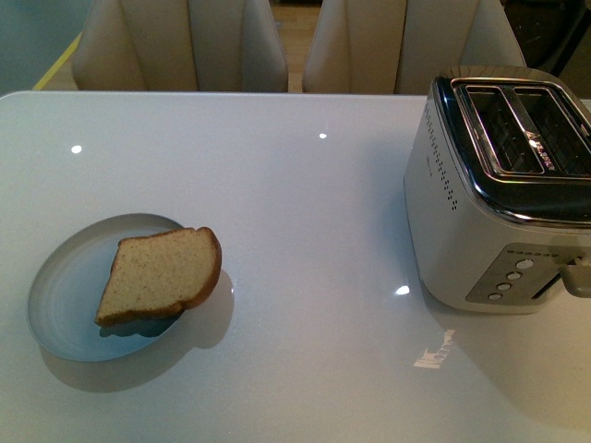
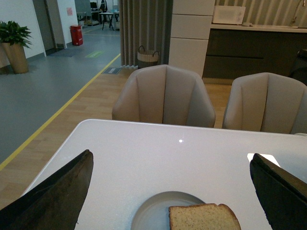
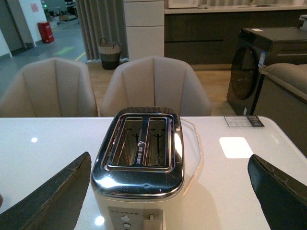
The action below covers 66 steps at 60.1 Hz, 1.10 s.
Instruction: Left arm holds plate, right arm toasts bread
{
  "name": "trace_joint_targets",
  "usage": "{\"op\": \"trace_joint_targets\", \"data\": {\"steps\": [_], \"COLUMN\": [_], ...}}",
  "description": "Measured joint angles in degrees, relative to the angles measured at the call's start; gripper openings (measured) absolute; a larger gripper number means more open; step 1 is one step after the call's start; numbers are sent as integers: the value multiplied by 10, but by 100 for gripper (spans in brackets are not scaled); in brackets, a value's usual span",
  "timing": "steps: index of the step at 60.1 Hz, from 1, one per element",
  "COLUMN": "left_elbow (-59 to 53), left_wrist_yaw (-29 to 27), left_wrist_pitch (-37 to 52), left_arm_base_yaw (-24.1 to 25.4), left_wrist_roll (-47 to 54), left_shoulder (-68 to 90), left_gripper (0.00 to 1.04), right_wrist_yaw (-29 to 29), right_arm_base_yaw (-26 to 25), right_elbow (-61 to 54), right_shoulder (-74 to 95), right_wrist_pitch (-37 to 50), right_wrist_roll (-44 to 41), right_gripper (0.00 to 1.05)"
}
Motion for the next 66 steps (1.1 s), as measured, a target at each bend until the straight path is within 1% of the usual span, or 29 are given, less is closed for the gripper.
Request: {"op": "trace_joint_targets", "data": {"steps": [30, 31, 33, 36, 39, 41, 46, 48, 53, 60, 66], "left_elbow": [0, 3, 25, 84, 114, 121, 144, 156, 183, 229, 284], "left_wrist_yaw": [0, 9, 46, 105, 141, 154, 181, 197, 208, 209, 209], "left_wrist_pitch": [0, -10, -68, -192, -249, -251, -211, -174, -89, 48, 131], "left_arm_base_yaw": [0, 2, 11, 32, 51, 63, 85, 94, 111, 133, 140], "left_wrist_roll": [0, -8, -28, -88, -131, -145, -154, -150, -123, -76, -54], "left_shoulder": [0, 5, 29, 120, 190, 223, 304, 346, 443, 632, 797], "left_gripper": [97, 97, 97, 97, 97, 97, 97, 97, 97, 97, 97], "right_wrist_yaw": [0, 0, 0, -1, -1, -1, -1, -1, -1, -1, -1], "right_arm_base_yaw": [0, 0, 0, 0, 0, 0, 0, 0, 0, 0, 0], "right_elbow": [0, 0, 0, 0, 0, 0, 0, 0, 0, 0, 0], "right_shoulder": [0, 0, 0, 0, 0, 0, 0, 0, 0, 0, 0], "right_wrist_pitch": [0, 0, 0, 0, 0, 0, 0, 0, 0, 0, 0], "right_wrist_roll": [0, 0, 0, 0, 0, 0, 0, 0, 0, 0, 0], "right_gripper": [96, 96, 96, 96, 96, 96, 96, 96, 96, 96, 96]}}
